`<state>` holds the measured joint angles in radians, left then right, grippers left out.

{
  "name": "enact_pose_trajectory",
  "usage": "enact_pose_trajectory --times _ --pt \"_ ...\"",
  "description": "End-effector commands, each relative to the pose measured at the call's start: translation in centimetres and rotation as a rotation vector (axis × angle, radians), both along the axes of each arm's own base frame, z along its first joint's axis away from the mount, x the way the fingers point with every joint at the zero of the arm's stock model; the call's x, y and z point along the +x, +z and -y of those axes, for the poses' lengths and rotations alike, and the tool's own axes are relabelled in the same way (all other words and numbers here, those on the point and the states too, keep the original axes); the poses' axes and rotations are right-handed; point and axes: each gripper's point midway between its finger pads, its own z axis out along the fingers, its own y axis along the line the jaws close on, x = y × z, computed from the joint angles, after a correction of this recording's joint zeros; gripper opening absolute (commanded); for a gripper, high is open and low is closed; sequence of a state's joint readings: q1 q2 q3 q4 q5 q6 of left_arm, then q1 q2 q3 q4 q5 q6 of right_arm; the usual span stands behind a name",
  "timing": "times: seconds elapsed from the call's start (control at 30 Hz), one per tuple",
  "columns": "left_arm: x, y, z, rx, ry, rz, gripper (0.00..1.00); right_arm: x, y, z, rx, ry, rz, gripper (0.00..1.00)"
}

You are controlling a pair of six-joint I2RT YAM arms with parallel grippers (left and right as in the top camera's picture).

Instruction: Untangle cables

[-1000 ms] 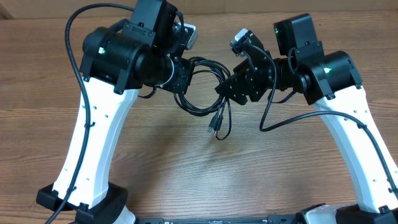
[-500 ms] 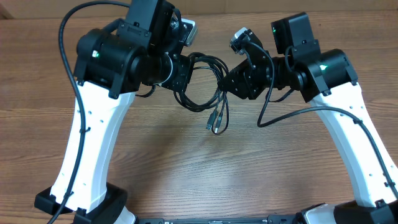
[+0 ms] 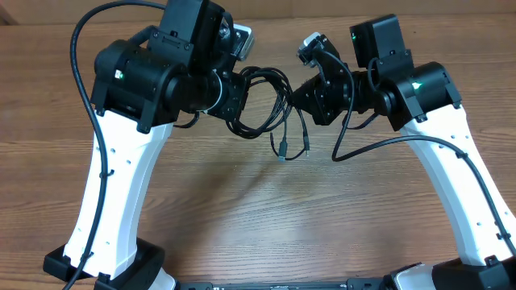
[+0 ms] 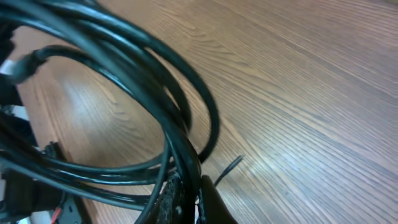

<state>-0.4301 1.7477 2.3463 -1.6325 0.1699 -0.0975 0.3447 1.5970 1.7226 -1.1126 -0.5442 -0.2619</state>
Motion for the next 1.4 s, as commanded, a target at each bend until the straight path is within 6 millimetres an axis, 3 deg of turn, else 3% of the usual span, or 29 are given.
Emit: enact_pose_trajectory --times 0.0,0.17,0.3,0.33,0.37,0.4,0.43,0.6,0.73,0.83,0.9,1.07,1.17,1.27,1.37 --pt "-0.6 1.8 -1.3 0.025 0.019 0.069 0.04 2.9 -0.9 4.6 -0.123 -0.168 0.031 0.04" --pt "-0.5 1.8 -1.6 0.039 0.037 0.076 0.04 4.1 -1.0 8.0 -0.127 -0.257 0.015 0.04" --pt "-0.5 2.0 -1.7 0.035 0.037 0.084 0.04 3.9 -1.3 9.0 -0.127 -0.278 -0.013 0.05" --pt "-0.4 2.0 -1.6 0.034 0.037 0.086 0.04 3.9 -1.4 9.0 -0.128 -0.277 -0.017 0.10" --pt "-0.4 2.1 -1.6 0.033 0.037 0.087 0.04 3.8 -1.4 9.0 -0.129 -0.277 -0.021 0.31" --pt "-0.4 2.1 -1.6 0.034 0.037 0.087 0.04 3.7 -1.5 9.0 -0.130 -0.276 -0.024 0.96" --pt "-0.5 2.0 -1.6 0.034 0.036 0.087 0.04 3.7 -1.5 9.0 -0.129 -0.276 -0.025 1.00" --pt "-0.5 2.0 -1.6 0.039 0.026 0.087 0.04 3.7 -0.8 8.1 -0.080 -0.244 -0.015 1.00" --pt "-0.9 2.1 -1.0 0.007 0.004 0.072 0.04 3.4 1.4 5.5 0.074 -0.130 0.016 0.99" --pt "-1.4 2.2 0.2 -0.054 -0.037 0.048 0.04 2.0 3.5 3.0 0.216 0.023 0.041 0.85" --pt "-1.4 2.2 0.1 -0.063 -0.004 0.033 0.04 1.1 4.2 2.0 0.258 0.102 0.059 0.84" --pt "-0.6 1.7 -0.8 -0.098 0.130 -0.027 0.04 -0.1 4.5 0.4 0.274 0.170 0.064 0.84" --pt "-0.1 0.8 -0.3 -0.109 0.134 -0.066 0.04 -1.4 4.5 -1.5 0.270 0.241 0.074 0.80" --pt "0.0 0.2 0.8 -0.136 0.105 -0.106 0.04 -2.5 4.5 -2.9 0.266 0.299 0.090 0.70" --pt "-0.3 0.2 1.7 -0.177 0.073 -0.132 0.04 -2.7 4.5 -3.7 0.256 0.317 0.110 0.71"
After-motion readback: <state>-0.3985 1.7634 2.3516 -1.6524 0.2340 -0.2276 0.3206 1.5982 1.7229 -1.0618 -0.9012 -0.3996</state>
